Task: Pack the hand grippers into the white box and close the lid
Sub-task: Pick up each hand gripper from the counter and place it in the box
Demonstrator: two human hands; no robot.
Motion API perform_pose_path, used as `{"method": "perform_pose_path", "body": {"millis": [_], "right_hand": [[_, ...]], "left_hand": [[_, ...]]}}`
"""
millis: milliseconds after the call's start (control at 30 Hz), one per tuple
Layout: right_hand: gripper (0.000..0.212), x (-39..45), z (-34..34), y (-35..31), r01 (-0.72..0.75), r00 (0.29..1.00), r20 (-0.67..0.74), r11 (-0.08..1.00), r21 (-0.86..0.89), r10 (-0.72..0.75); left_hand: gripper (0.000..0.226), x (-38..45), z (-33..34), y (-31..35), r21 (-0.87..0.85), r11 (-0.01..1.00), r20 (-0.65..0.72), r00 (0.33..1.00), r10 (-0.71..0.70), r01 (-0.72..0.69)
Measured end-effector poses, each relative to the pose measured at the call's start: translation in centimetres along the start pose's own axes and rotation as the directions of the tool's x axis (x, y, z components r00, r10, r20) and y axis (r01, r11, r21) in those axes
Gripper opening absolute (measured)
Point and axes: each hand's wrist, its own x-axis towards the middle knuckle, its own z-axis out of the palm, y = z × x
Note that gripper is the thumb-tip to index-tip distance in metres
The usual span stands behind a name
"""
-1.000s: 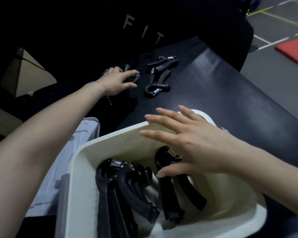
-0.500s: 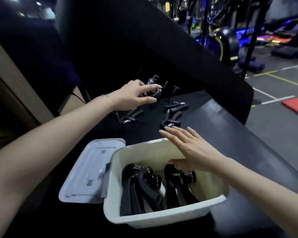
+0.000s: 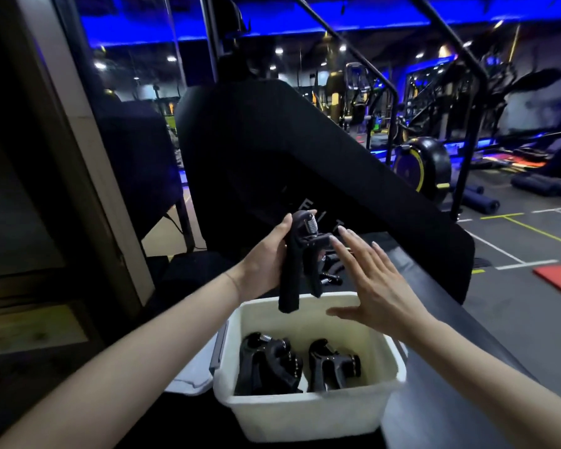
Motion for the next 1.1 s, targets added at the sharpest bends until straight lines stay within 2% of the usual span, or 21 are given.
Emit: {"method": "perform_pose_path", "body": {"millis": [200,433,600,733,967,1100], "right_hand": [[0.112,-0.9,-0.5,-0.8,0.045,0.998,0.042,0.998,-0.031,-0.044],[0.122,-1.1,-0.3,-1.6,0.138,0.982,0.131,0.99,-0.033,-0.133],[0.128,-0.7,-0.1,-1.8,0.193,0.962,0.204,0.981,-0.03,-0.183],[0.126,0.0,-0.4,-1.9,0.222,0.938,0.265,0.974,0.04,-0.225],[0.126,0.9,-0.3,-2.5,0.177,0.93,0.309,0.98,0.093,-0.197],[0.124,0.2,0.8,-2.7,0.094,0.937,0.325,0.989,0.113,-0.126]], "left_hand": [[0.05,-2.1,0.9,-1.7,-0.027,0.999,0.008,0.999,-0.036,0.036],[0.065,-3.0,0.9,-2.8,-0.039,0.99,-0.039,0.99,-0.134,0.132],[0.068,-2.7,0.3,-4.0,-0.091,0.977,-0.134,0.97,-0.204,0.193],[0.068,-2.5,-0.3,-4.3,-0.086,0.97,-0.197,0.95,-0.242,0.229],[0.075,-2.0,-1.0,-4.7,-0.129,0.964,-0.203,0.946,-0.253,0.23],[0.067,-2.1,-1.2,-5.4,-0.02,0.974,-0.191,0.956,-0.224,0.224]]}}
